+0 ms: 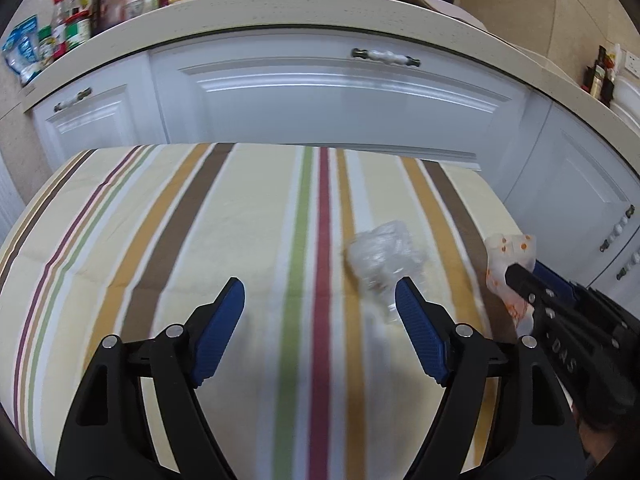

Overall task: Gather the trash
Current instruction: 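Move both grippers back to the table and grasp the orange-printed bag with the right gripper, then grasp the clear plastic bag with the left gripper, then drop the printed bag into the bin with the right gripper while the left drops the clear bag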

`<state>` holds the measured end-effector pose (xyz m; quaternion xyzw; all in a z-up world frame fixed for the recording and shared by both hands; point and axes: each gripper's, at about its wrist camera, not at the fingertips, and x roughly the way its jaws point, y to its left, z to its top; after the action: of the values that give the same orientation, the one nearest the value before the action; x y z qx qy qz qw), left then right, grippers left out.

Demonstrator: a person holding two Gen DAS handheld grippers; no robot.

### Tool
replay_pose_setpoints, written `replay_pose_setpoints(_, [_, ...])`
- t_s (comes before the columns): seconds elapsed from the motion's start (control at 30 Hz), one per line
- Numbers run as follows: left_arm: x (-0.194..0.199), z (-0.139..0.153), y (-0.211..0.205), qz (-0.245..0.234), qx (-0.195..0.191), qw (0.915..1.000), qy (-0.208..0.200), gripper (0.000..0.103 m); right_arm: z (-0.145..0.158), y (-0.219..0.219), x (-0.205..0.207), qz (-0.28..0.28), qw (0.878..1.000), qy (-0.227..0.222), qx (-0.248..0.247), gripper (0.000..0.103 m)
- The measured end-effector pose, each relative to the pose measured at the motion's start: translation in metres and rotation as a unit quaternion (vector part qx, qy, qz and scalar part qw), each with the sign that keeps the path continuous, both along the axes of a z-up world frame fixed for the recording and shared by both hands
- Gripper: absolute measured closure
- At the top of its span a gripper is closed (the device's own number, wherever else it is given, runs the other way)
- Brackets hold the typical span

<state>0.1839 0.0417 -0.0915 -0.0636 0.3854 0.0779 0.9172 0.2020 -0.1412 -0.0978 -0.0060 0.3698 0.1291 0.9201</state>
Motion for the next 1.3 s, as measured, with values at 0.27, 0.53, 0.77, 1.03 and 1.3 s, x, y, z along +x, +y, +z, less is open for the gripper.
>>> replay_pose_setpoints(0.27, [0.027,-0.006,-0.037,-0.023,0.03,0.9993,-0.007,0.022,0.004,-0.038,-0.014,-0.031,0.999,-0.008,0.013,0.08])
replay_pose_setpoints(0.53, [0.035,-0.017,-0.045,-0.033,0.028,0.999,0.01,0.071,0.004,-0.06,-0.016,-0.045,0.999,-0.011,0.022,0.08])
replay_pose_setpoints(0.77, [0.025,-0.016,-0.046,-0.04,0.034,0.9986,0.0,0.085,0.004,-0.07,-0.023,-0.052,0.998,-0.017,0.028,0.08])
replay_pose_setpoints(1.03, [0.012,-0.01,-0.044,-0.044,0.032,0.9985,-0.005,0.093,0.01,-0.082,-0.031,-0.062,0.997,-0.027,0.028,0.08])
replay_pose_setpoints(1.3, [-0.007,0.0,-0.038,-0.042,0.033,0.9985,-0.011,0.094,0.016,-0.093,-0.042,-0.072,0.996,-0.036,0.029,0.08])
